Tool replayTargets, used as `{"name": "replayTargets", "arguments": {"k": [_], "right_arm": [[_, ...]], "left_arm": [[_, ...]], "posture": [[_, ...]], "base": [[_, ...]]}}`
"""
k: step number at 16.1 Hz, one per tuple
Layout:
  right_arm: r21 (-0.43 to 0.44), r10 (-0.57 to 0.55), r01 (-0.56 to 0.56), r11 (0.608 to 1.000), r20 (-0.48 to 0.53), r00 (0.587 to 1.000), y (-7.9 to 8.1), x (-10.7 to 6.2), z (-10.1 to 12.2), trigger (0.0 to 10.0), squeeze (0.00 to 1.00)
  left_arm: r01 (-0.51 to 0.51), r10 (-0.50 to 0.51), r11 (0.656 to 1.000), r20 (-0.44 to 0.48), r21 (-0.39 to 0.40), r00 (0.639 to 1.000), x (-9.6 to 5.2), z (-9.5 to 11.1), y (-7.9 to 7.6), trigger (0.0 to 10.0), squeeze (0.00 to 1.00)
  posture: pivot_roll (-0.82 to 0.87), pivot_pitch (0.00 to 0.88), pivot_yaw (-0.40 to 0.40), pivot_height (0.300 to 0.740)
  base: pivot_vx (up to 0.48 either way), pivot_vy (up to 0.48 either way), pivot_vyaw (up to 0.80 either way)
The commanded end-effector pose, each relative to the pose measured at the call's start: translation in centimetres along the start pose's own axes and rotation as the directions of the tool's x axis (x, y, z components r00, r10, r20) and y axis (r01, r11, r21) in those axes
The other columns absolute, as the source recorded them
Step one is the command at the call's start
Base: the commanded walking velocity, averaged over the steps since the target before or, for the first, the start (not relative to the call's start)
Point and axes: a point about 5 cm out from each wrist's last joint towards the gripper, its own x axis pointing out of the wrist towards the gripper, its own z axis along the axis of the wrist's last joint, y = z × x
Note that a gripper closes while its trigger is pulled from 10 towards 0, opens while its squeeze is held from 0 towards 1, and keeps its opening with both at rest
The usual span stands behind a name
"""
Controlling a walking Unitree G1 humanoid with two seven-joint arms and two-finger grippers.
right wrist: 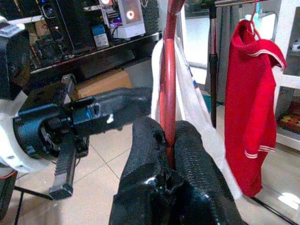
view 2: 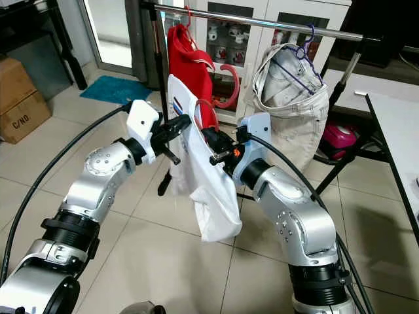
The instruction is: Hang hanger
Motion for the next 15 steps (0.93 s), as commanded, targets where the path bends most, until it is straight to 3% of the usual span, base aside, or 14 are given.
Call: {"name": "replayTargets", "arguments": {"k": [1,4,7,9,10,11,15], "right_arm": [[-0.019,0.000,0.000,1.000,0.036,0.999,0.1,-0.2,0.9,10.0,0.00],[-0.001,-0.105,0.105,0.994,0.034,0.994,-1.3,-0.3,0.6,10.0,0.00],[0.005,-0.135,0.135,0.991,0.026,0.991,-1.8,-0.4,0.3,10.0,0.00],[0.012,-0.094,0.094,0.996,0.029,0.995,-1.3,-0.3,0.4,10.0,0.00],[0.004,-0.045,0.045,0.999,0.032,0.998,-0.6,-0.2,0.5,10.0,0.00],[0.004,-0.030,0.030,1.000,0.038,0.999,-0.4,-0.2,0.6,10.0,0.00],[0.004,0.006,-0.007,1.000,0.060,0.998,0.2,-0.1,0.9,10.0,0.00]], "left_arm": [[0.017,-0.017,1.000,0.030,0.015,0.999,0.1,0.9,0.2,0.0,0.00],[0.002,-0.005,0.998,0.059,0.058,0.998,-1.5,1.7,0.1,0.0,0.00],[-0.027,0.021,0.996,0.083,0.080,0.996,-2.5,2.4,-0.1,0.0,0.00],[-0.068,0.062,0.994,0.072,0.081,0.995,-2.2,2.1,0.0,0.0,0.00],[-0.018,0.012,0.996,0.076,0.089,0.997,-1.8,2.3,-0.2,10.0,0.45],[0.015,-0.022,0.995,0.080,0.095,0.997,-1.4,2.5,-0.4,10.0,1.00],[0.040,-0.047,0.994,0.064,0.101,0.997,-0.2,2.5,-0.5,10.0,1.00]], "posture": [[-0.16,0.000,0.017,0.740],[-0.16,0.000,0.020,0.740],[-0.15,0.000,0.019,0.740],[-0.15,0.000,0.016,0.740],[-0.15,0.000,0.017,0.740],[-0.15,0.000,0.018,0.740],[-0.16,0.000,0.026,0.740]], "base": [[0.000,0.000,0.00],[0.000,0.000,0.00],[0.000,0.000,0.00],[0.000,0.000,0.00],[0.000,0.000,0.00],[0.000,0.000,0.00],[0.000,0.000,0.00]]}}
